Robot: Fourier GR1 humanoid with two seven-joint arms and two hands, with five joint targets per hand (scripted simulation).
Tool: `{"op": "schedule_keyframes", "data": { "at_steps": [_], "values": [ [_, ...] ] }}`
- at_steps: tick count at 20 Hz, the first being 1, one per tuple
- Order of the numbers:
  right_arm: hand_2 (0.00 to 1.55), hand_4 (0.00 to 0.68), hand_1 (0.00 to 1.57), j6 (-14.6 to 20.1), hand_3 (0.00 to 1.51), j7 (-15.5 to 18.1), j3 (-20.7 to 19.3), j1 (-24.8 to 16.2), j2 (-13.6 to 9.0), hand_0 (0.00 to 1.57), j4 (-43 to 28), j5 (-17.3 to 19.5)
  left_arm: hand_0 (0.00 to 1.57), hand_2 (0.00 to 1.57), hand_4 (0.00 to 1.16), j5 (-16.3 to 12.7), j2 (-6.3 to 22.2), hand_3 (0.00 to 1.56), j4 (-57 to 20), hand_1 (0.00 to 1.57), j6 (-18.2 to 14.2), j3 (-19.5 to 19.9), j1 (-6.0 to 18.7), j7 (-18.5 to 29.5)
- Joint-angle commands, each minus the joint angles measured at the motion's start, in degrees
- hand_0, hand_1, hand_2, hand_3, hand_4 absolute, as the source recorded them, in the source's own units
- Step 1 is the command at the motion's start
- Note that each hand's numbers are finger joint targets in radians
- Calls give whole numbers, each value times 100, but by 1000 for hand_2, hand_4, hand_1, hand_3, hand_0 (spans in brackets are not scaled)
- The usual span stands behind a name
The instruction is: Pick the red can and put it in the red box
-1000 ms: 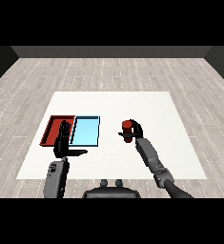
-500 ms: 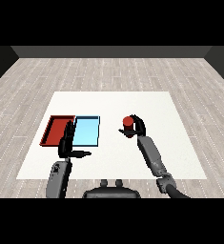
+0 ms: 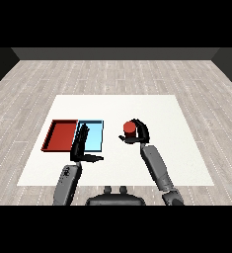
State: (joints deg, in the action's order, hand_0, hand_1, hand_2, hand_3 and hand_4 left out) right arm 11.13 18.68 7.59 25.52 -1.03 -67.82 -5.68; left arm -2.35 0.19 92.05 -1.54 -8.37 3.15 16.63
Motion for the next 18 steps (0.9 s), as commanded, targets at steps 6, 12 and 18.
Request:
{"op": "schedule_keyframes", "data": {
  "at_steps": [6, 12, 18],
  "values": [
    [1427, 653, 1451, 1218, 1380, -323, 1281, -466, 102, 1451, -1050, -132, 0, 0, 0, 19, -19, 0, 166, 0, -446, -703, 26, -361],
    [1447, 661, 1453, 1553, 1398, -665, 1439, -215, 103, 1453, -1116, -317, 0, 0, 0, -335, -19, 0, -239, 0, -646, -973, 507, -634],
    [1451, 630, 1455, 1437, 1389, 259, 1583, 105, 103, 1455, -114, -808, 0, 0, 0, -682, -19, 0, -1512, 0, -1239, -1318, 1214, -210]
  ]
}}
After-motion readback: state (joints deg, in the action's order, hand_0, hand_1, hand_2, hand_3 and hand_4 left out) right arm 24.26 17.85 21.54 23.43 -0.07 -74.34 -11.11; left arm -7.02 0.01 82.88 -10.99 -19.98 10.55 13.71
